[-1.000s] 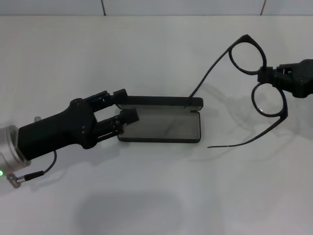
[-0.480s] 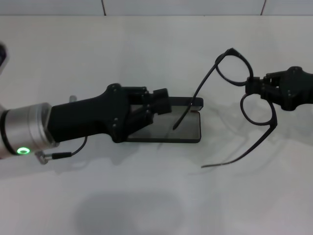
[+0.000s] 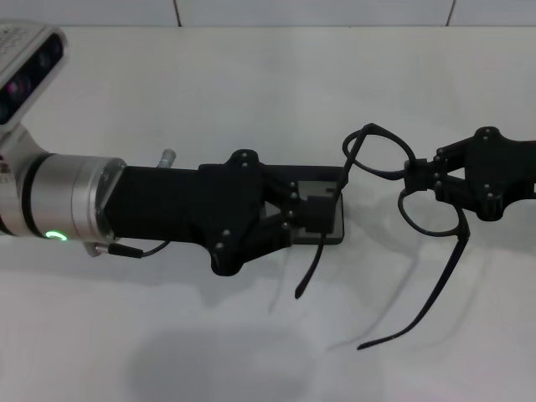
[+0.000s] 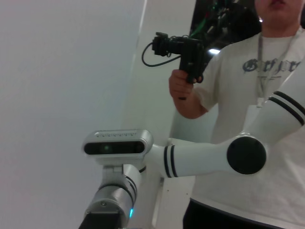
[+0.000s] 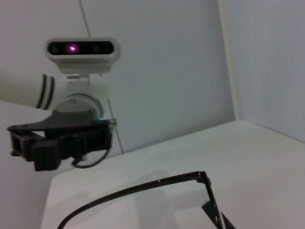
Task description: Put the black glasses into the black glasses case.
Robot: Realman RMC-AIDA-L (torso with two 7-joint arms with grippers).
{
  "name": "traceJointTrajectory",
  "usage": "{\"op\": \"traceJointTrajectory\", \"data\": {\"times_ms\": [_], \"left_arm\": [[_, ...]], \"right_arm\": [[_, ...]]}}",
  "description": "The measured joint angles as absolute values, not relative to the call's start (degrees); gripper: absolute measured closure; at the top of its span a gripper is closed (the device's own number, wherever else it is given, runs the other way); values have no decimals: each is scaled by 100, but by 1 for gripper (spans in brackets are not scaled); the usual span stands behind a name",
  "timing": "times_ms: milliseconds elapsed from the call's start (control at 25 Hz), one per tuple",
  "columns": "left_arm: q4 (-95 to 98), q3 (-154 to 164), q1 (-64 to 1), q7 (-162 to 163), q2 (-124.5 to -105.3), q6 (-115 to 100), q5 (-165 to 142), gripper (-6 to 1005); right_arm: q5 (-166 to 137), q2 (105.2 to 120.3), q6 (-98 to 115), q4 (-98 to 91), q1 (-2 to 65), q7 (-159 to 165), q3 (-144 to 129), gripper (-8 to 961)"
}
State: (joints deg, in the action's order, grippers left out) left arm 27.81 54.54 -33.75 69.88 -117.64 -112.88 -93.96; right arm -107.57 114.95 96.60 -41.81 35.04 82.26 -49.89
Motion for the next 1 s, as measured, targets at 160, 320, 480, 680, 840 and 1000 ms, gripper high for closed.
{"op": "traceJointTrajectory", "data": {"times_ms": [160,320,480,680,840,1000], "left_arm": [[2797,5480,-3434,6987,-11794,-11356,-9392,1001],[2853,5483,-3451,6987,-11824,-11442,-9365,1000],[2855,5484,-3471,6951,-11865,-11448,-9305,1000],[2853,5485,-3501,6699,-11924,-11411,-9296,999],[2821,5463,-3506,6503,-11928,-11348,-9287,998],[2807,5451,-3512,6412,-11941,-11169,-9283,998]], "right_arm": [[-10724,11492,9867,-4205,3554,8200,-4992,886],[-10717,11498,10061,-4213,3595,8157,-4982,886],[-10701,11513,10104,-4217,3631,8131,-4949,885],[-10546,11519,10144,-4158,3673,8158,-4926,885],[-10370,11521,10232,-4143,3675,8168,-4921,885],[-10222,11528,10346,-4098,3675,8177,-4920,885]]}}
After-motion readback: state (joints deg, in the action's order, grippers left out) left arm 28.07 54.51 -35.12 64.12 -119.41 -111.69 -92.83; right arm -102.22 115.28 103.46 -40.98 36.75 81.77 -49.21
